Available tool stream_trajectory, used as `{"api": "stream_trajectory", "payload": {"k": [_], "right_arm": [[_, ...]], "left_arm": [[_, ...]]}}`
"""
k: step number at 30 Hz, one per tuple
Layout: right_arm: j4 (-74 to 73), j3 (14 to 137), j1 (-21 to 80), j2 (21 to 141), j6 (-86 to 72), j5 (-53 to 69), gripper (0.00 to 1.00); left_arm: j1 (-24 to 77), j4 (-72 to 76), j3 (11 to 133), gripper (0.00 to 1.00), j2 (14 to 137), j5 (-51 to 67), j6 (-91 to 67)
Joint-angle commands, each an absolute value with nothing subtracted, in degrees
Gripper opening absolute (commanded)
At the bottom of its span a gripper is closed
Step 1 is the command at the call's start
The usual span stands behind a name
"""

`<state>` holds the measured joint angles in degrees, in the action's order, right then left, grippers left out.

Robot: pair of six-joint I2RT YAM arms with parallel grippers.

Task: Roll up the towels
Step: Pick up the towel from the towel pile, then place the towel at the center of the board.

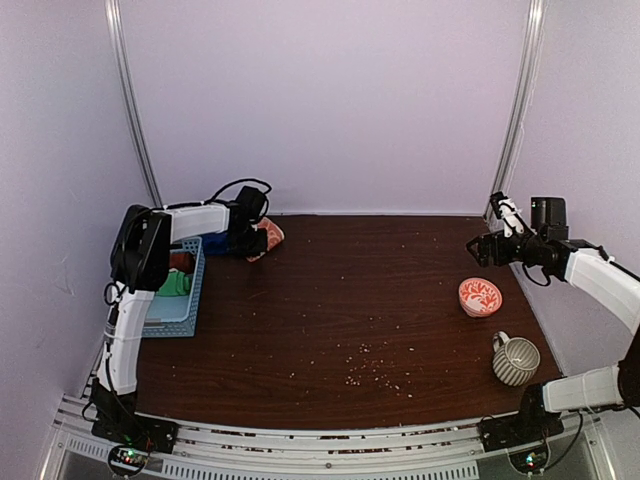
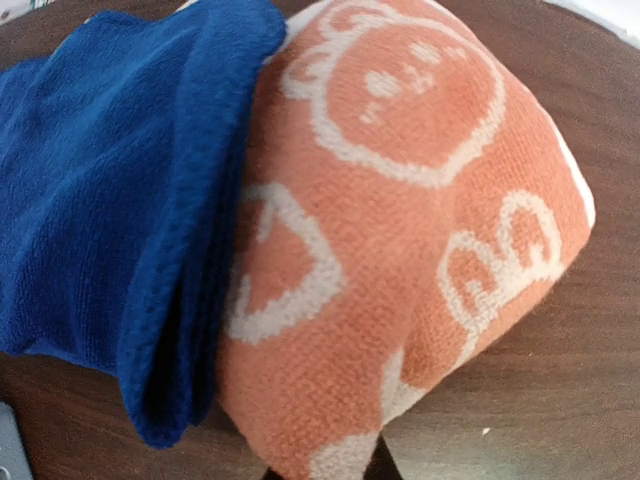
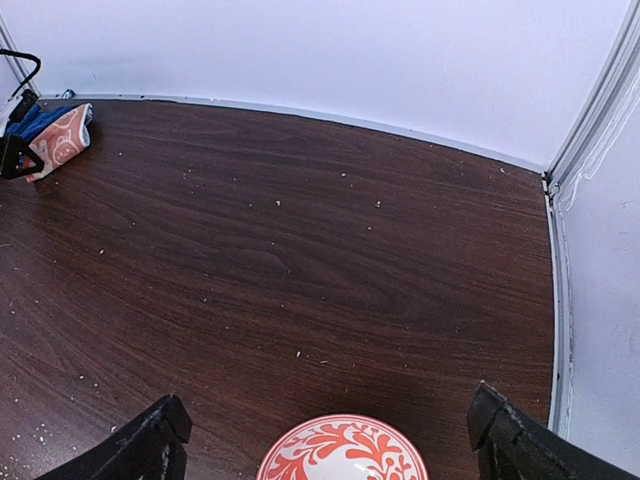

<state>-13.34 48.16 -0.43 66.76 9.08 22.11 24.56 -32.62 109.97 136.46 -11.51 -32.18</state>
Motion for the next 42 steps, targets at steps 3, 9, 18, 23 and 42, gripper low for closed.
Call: {"api": "stream_trajectory", "payload": {"k": [3,9,18,23,42], "right_arm": [[-13.7,48.7,-0.8,66.3,10.2,22.9,1.00],[-17.6,54.5,-0.7,69.7,11.2,27.4,1.00],[-23.5,63.1,0.8,77.5,10.3,36.0,1.00],[-27.2,64.5,3.3,77.5,15.7,37.8,0.98],[-40.5,68.0,29.0,82.3,34.3,30.2,0.61]], "left_arm": [[27.5,-28.2,109.3,0.00,128.2,-0.3,-27.8],[31.1,-15.7,97.6,0.00,108.9,24.5,-21.5],[30.8,-9.7,79.2,0.00,99.0,25.7,-21.6],[31.8,-9.9,75.9,0.00,100.8,36.2,-21.2],[36.0,-22.9,82.5,0.63,104.2,12.9,-21.9]]}}
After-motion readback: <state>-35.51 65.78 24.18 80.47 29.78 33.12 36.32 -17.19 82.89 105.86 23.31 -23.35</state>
